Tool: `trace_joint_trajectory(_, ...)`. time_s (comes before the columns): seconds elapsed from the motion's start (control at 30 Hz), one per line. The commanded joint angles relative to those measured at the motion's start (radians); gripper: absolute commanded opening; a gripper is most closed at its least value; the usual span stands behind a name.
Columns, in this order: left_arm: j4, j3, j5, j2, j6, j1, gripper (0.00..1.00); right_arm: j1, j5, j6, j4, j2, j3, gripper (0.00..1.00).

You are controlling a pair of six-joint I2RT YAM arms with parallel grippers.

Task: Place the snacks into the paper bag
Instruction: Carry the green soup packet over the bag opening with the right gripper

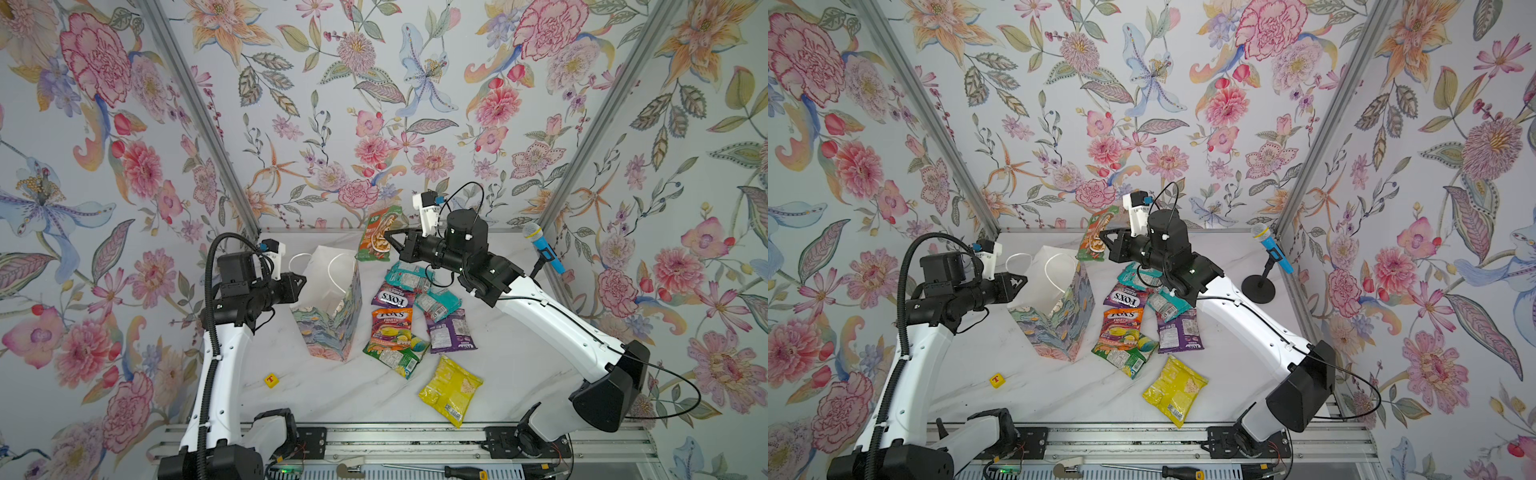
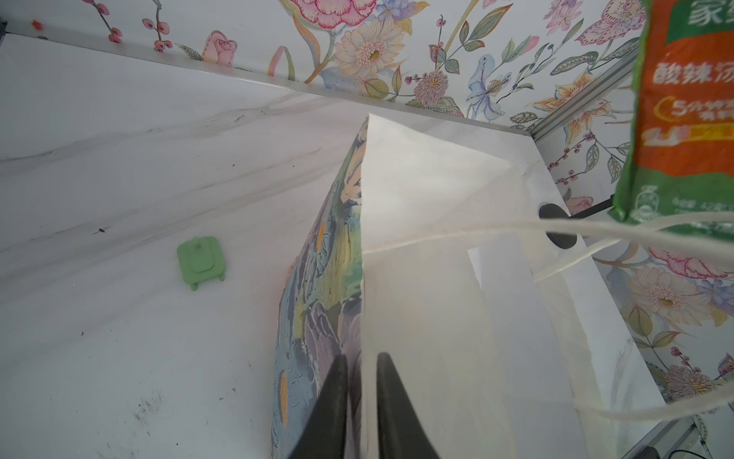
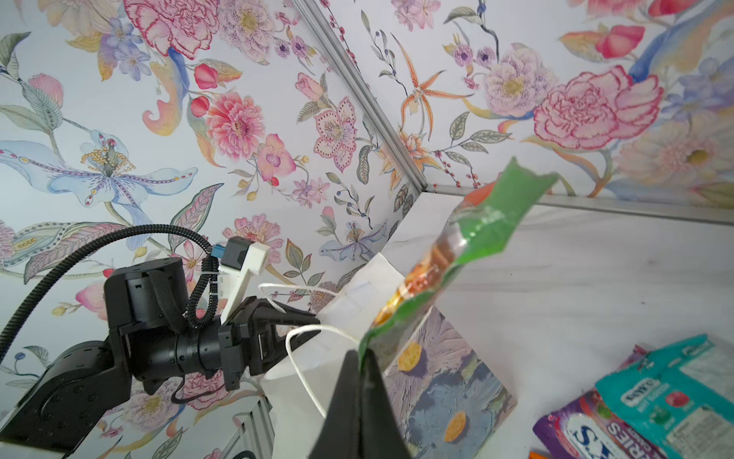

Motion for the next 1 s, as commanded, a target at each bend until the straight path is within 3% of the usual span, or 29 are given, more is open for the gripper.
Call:
trace_joint_trajectory(0.0, 0.010, -0.015, -0.005, -0.015, -0.005, -0.006, 0.15, 0.029, 0.036, -0.066, -0.033, 0.045, 0.091, 0.00)
trace_joint_trajectory(0.5, 0.022, -0.022, -0.007, -0.013, -0.016, -0.017, 0.06, 0.153, 0.025, -0.154, -0.165, 0.265, 0.436, 0.00)
trace_joint_trajectory(0.97, 0.028, -0.012, -0.049, -0.027, -0.044, -0.019, 0.01, 0.203, 0.095, -0.167, -0.222, 0.165, 0.264, 0.00)
